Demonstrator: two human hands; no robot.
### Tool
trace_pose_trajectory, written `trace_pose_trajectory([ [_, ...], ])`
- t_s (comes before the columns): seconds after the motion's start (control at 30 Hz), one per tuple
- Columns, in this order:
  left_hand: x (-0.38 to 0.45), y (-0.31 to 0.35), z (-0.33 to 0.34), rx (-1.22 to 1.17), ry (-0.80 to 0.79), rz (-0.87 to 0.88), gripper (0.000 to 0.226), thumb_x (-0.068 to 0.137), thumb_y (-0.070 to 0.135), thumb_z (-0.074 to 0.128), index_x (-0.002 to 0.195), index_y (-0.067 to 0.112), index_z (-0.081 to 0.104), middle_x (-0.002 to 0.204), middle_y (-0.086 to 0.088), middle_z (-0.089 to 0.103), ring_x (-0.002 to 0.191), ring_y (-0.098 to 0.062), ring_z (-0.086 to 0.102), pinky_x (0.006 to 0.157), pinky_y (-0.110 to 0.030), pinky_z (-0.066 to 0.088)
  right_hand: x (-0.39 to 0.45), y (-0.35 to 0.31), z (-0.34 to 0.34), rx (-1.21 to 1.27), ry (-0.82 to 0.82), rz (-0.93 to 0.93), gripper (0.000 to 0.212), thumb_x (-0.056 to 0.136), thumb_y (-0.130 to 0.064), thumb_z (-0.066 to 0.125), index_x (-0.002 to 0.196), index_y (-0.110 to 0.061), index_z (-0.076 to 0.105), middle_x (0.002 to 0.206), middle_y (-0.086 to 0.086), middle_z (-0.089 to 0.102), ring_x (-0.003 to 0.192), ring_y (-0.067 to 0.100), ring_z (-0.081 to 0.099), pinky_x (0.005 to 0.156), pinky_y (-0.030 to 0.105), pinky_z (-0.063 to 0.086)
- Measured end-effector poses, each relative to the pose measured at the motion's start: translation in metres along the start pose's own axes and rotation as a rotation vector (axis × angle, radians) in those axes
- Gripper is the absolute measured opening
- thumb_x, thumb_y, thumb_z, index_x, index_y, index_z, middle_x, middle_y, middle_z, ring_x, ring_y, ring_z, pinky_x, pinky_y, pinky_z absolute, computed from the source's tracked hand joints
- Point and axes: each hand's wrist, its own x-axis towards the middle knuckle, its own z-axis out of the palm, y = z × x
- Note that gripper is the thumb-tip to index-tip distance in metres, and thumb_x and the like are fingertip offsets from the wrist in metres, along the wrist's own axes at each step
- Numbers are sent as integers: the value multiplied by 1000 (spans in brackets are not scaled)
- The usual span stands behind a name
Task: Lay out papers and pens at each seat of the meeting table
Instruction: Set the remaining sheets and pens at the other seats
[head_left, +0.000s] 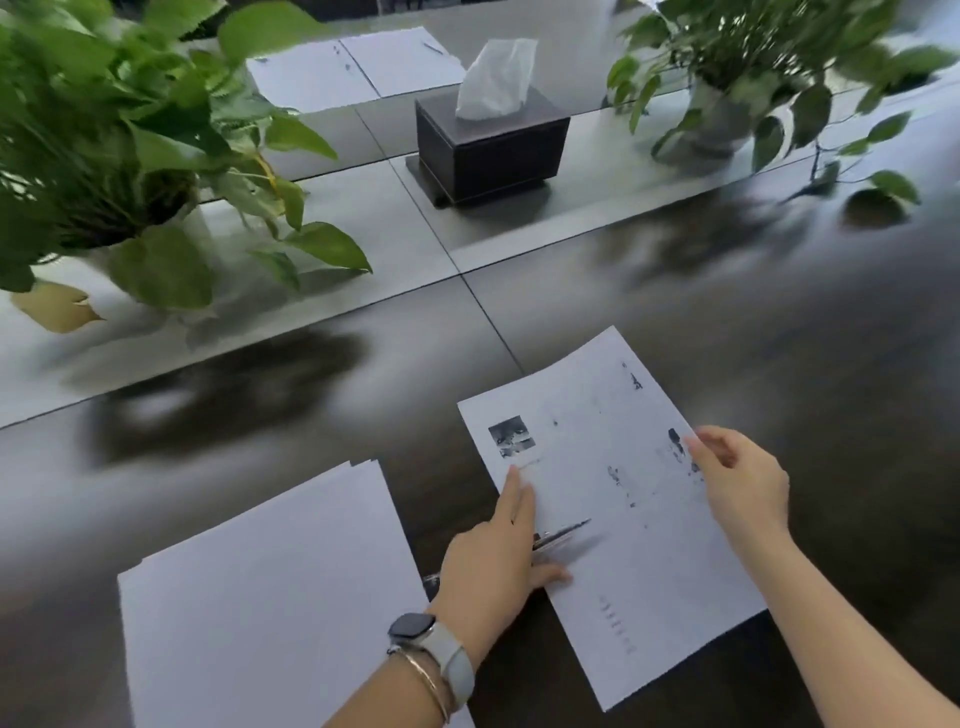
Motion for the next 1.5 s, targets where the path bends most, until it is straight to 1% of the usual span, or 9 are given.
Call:
trace_pose_trajectory([
  [0.1,31,16,-6,30,4,-12,89,86,59,48,150,17,3,159,3,-18,101,-28,60,69,-32,40,16,4,7,-274,80,-186,39,87,-34,59,121,-14,60,123,10,63,113,31,54,97,55,41],
  [0.23,66,36,-14,37,-9,-12,92,86,59,48,151,16,0,158,2,-20,103,-29,60,67,-31,38,17,18,26,-451,9,-364,45,90,-43,52,128,-20,56,141,11,49,131,34,41,107,56,25],
  [0.43,87,61,-11,37,-26,-6,95,87,60,46,150,13,-6,157,0,-23,98,-28,60,58,-33,34,25,38,21,-620,-258,-255,69,84,-63,5,147,-38,0,160,-3,-4,147,17,-8,116,45,-5],
  [0.63,88,63,-11,44,-43,-4,95,87,60,46,150,13,-8,157,-1,-25,89,-26,59,44,-28,24,20,43,22,-619,-228,-250,67,83,-61,7,146,-39,-3,160,-2,-3,147,19,-8,117,46,-4],
  [0.9,64,53,-15,-95,40,19,82,90,52,48,150,15,7,159,4,-15,103,-25,61,70,-33,46,9,43,24,-555,-99,-362,71,79,-69,4,143,-39,-1,160,2,2,145,20,-10,111,37,-17],
  [1.03,28,32,-15,-351,170,-27,49,95,34,47,142,27,34,155,10,19,112,-15,57,93,-31,49,-32,23,31,-399,-123,-333,69,87,-61,24,147,-28,19,158,2,16,146,18,1,114,37,-5],
  [1.13,-1,10,-16,-604,211,-154,26,97,34,43,118,26,56,110,9,56,94,-9,56,82,-23,46,-80,0,43,-262,-197,-265,55,90,-45,45,141,-24,37,152,1,32,142,18,23,116,36,15],
  [1.33,-71,-52,-9,-878,395,-357,18,97,36,41,97,24,54,90,9,61,73,0,53,61,-5,35,-178,-29,77,-67,-392,-249,37,87,-27,61,123,-24,56,122,-7,56,112,3,44,94,17,35],
  [1.5,-142,-119,13,-936,616,-479,38,96,29,46,71,0,53,59,-2,43,53,-14,38,47,-19,32,-235,-38,97,-84,-447,-127,40,85,-30,64,123,-21,56,115,-7,52,113,14,47,91,23,38],
])
